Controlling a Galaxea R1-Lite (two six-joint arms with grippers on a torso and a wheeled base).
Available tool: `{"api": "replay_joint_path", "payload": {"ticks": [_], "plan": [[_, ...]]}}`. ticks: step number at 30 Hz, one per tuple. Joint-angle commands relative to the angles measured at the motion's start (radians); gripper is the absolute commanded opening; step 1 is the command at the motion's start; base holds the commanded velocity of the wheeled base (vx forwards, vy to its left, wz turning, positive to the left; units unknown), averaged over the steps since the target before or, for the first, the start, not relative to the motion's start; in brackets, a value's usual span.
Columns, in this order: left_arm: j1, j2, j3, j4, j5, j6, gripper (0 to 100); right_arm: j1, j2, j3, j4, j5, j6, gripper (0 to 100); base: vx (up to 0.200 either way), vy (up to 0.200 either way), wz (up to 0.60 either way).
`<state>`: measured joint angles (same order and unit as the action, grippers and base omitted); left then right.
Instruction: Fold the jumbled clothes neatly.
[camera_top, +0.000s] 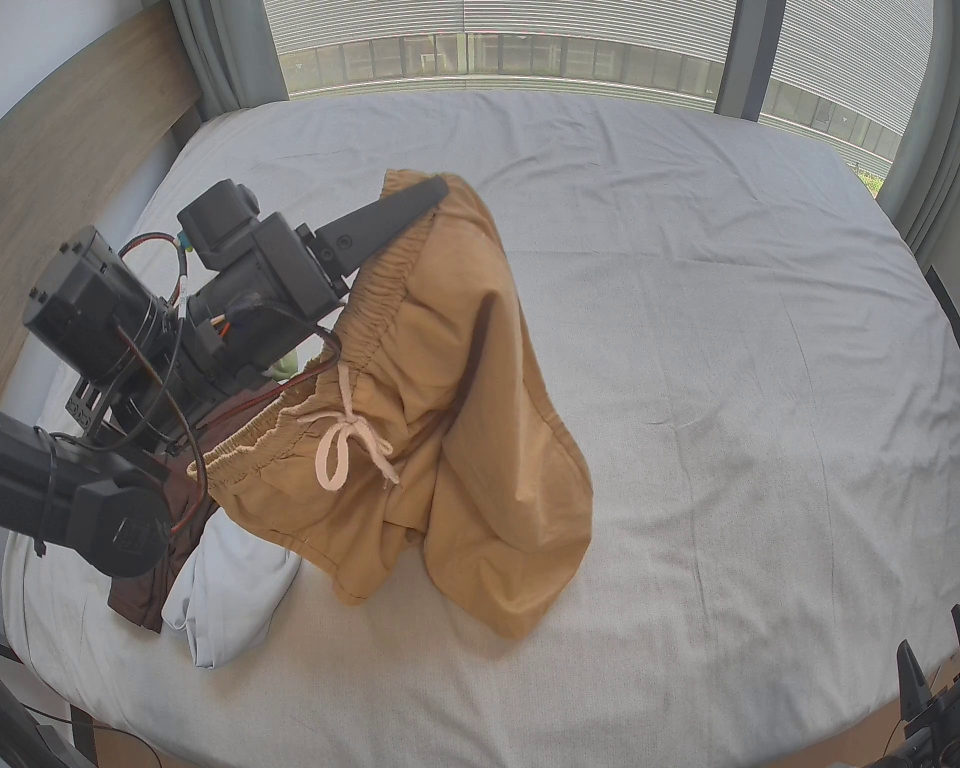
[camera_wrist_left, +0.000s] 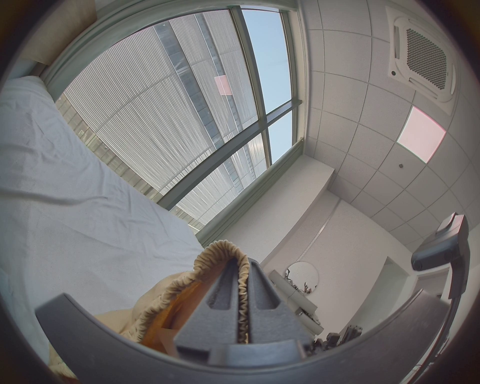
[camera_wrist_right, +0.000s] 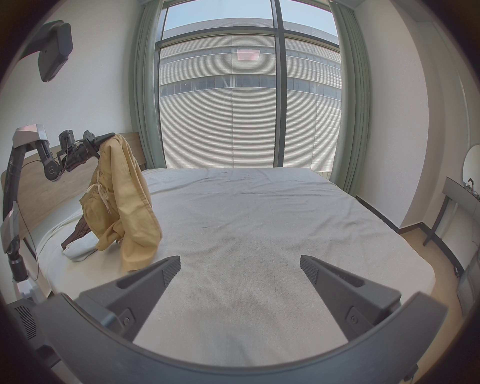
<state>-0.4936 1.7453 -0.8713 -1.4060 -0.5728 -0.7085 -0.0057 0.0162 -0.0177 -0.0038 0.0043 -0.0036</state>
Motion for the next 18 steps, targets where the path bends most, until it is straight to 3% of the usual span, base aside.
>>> {"api": "replay_joint_path", "payload": {"ticks": [1,12,18], "plan": [[-0.04,-0.004,-0.083,0.007,0.025,-0.04,0,0.0,-0.016,0.018,-0.001,0.0,-0.001,100,0.0,0.0,0.0],[-0.083,-0.021,-0.17,-0.005,0.048,-0.086,0,0.001,-0.016,0.018,-0.001,0.0,-0.001,100,0.0,0.0,0.0],[-0.109,-0.059,-0.178,-0.005,0.05,-0.167,0,0.001,-0.016,0.018,-0.001,0.0,-0.001,100,0.0,0.0,0.0]]}}
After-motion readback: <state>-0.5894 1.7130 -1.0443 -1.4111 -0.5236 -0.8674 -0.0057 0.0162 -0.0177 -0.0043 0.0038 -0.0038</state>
